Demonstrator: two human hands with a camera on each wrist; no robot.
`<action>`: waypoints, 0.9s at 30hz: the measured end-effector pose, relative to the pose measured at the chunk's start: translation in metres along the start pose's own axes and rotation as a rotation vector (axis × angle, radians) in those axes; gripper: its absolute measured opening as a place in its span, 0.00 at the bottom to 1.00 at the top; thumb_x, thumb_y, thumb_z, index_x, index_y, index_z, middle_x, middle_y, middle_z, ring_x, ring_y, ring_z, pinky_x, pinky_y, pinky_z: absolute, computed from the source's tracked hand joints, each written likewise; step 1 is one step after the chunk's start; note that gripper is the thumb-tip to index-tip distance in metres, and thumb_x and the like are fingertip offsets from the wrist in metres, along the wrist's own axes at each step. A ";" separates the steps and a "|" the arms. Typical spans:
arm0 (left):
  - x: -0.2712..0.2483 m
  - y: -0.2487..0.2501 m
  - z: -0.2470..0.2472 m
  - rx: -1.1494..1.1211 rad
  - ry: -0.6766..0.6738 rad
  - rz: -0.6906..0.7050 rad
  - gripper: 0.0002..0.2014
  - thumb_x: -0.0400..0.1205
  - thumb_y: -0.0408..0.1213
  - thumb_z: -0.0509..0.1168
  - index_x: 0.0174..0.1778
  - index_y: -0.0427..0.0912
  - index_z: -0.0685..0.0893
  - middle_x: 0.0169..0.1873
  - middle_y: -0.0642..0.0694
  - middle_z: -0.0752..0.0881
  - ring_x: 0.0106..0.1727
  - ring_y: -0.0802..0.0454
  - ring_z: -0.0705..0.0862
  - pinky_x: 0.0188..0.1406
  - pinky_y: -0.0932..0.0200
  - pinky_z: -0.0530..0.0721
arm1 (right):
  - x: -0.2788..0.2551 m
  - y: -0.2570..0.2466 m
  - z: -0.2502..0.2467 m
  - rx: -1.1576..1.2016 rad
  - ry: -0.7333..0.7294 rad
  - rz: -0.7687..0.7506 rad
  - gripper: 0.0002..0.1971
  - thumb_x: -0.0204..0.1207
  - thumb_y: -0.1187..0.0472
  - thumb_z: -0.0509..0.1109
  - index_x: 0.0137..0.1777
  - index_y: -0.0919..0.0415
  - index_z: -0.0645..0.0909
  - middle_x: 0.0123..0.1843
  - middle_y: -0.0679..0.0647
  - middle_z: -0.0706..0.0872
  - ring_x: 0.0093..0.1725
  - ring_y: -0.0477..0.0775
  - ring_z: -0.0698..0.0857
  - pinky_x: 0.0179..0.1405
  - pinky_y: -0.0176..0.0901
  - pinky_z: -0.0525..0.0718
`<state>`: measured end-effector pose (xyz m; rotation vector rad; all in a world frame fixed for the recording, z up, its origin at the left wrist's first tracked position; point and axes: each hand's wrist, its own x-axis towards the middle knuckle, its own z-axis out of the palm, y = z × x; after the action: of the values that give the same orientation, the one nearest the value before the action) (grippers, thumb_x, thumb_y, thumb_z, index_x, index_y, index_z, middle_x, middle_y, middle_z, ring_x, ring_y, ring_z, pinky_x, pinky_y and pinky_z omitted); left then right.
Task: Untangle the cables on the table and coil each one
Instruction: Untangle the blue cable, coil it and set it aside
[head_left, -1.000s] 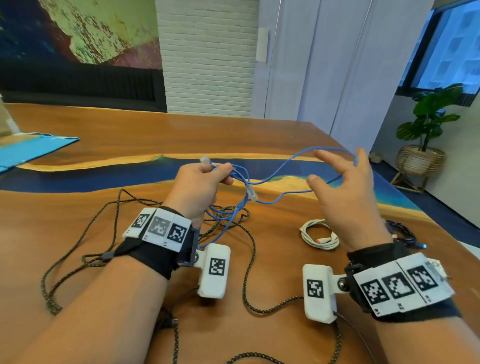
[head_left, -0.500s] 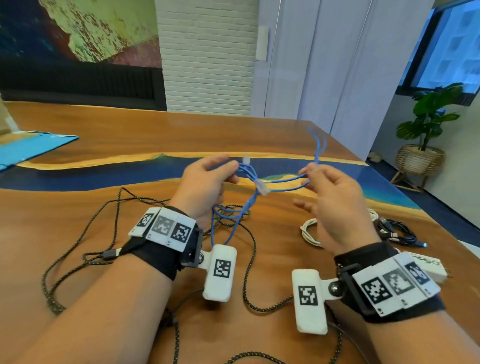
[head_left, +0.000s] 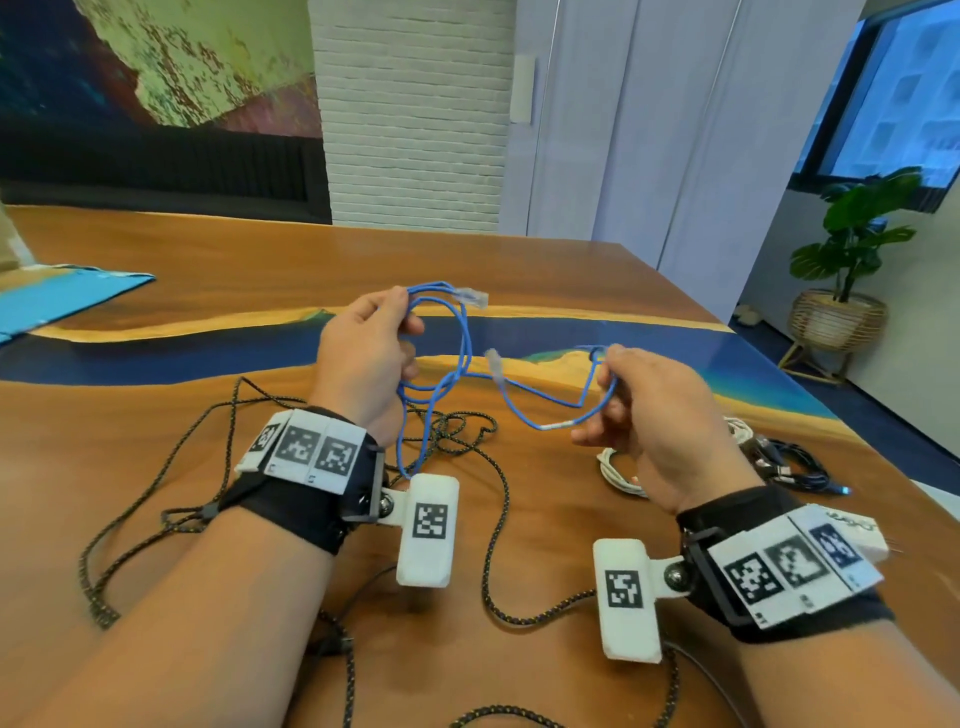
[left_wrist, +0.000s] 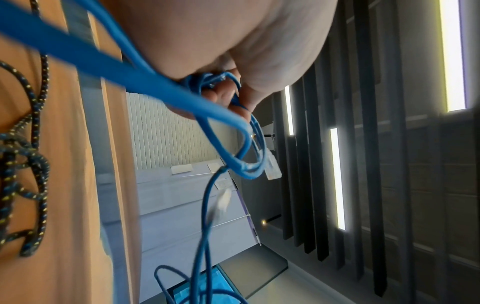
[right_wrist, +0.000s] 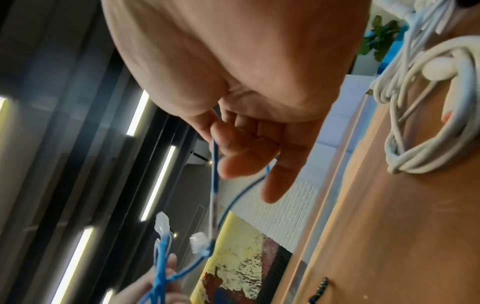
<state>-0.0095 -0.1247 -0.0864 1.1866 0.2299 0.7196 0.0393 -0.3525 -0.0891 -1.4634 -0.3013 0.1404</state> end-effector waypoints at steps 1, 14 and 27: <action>-0.002 0.000 0.002 -0.009 -0.030 -0.008 0.10 0.92 0.39 0.60 0.45 0.43 0.81 0.30 0.50 0.79 0.22 0.55 0.64 0.21 0.61 0.67 | -0.001 0.002 0.002 -0.060 -0.020 -0.010 0.15 0.89 0.59 0.62 0.42 0.63 0.81 0.23 0.55 0.73 0.22 0.56 0.79 0.36 0.56 0.90; -0.022 -0.005 0.020 0.070 -0.306 -0.095 0.10 0.91 0.38 0.62 0.45 0.42 0.81 0.30 0.49 0.78 0.22 0.55 0.61 0.20 0.62 0.63 | -0.003 0.004 0.010 0.253 0.024 0.021 0.08 0.88 0.67 0.65 0.62 0.63 0.83 0.35 0.57 0.86 0.26 0.48 0.85 0.27 0.39 0.88; -0.030 -0.020 0.031 0.181 -0.215 -0.047 0.09 0.90 0.36 0.65 0.47 0.38 0.86 0.30 0.45 0.80 0.23 0.55 0.74 0.26 0.57 0.76 | -0.023 0.000 0.030 0.408 -0.348 0.108 0.13 0.82 0.70 0.66 0.63 0.70 0.86 0.60 0.73 0.89 0.56 0.65 0.91 0.61 0.55 0.90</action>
<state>-0.0083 -0.1710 -0.0984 1.4164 0.1444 0.5333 0.0088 -0.3305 -0.0891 -1.0454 -0.4467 0.5177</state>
